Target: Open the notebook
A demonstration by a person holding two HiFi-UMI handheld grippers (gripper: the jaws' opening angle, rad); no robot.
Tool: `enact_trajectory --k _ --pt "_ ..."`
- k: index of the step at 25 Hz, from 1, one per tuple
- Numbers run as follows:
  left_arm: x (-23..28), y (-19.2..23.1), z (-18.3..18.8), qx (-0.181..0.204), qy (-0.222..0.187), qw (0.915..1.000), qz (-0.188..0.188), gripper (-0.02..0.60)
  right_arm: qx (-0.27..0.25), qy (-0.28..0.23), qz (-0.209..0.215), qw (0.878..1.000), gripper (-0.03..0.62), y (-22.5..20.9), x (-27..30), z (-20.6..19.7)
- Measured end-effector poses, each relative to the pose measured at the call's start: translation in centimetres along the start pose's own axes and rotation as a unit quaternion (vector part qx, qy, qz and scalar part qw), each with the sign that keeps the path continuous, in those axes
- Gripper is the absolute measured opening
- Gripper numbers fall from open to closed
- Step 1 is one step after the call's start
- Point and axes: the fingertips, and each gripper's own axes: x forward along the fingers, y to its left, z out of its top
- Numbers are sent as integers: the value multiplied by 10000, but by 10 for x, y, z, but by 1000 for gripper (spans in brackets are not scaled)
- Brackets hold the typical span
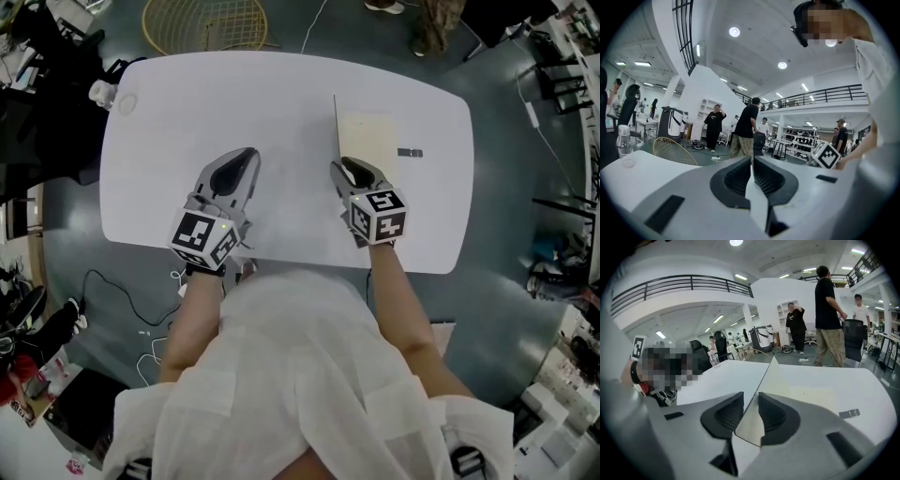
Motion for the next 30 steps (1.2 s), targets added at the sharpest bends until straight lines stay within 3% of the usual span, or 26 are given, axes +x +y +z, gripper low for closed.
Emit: enact_trajectory --k 8,17,23,30 --pt "-31 29 -1 18 40 9998 186 18 -4 417 445 9981 121 39 42 -21" --pt "-56 57 -1 17 4 9991 413 18 40 514 366 9980 127 46 57 -27" --pt "-60 61 9 19 -62 9994 350 18 13 218 196 9996 126 49 42 -4" --pt "-55 63 38 194 -283 9992 196 18 -54 -716 -66 9974 124 40 -2 57"
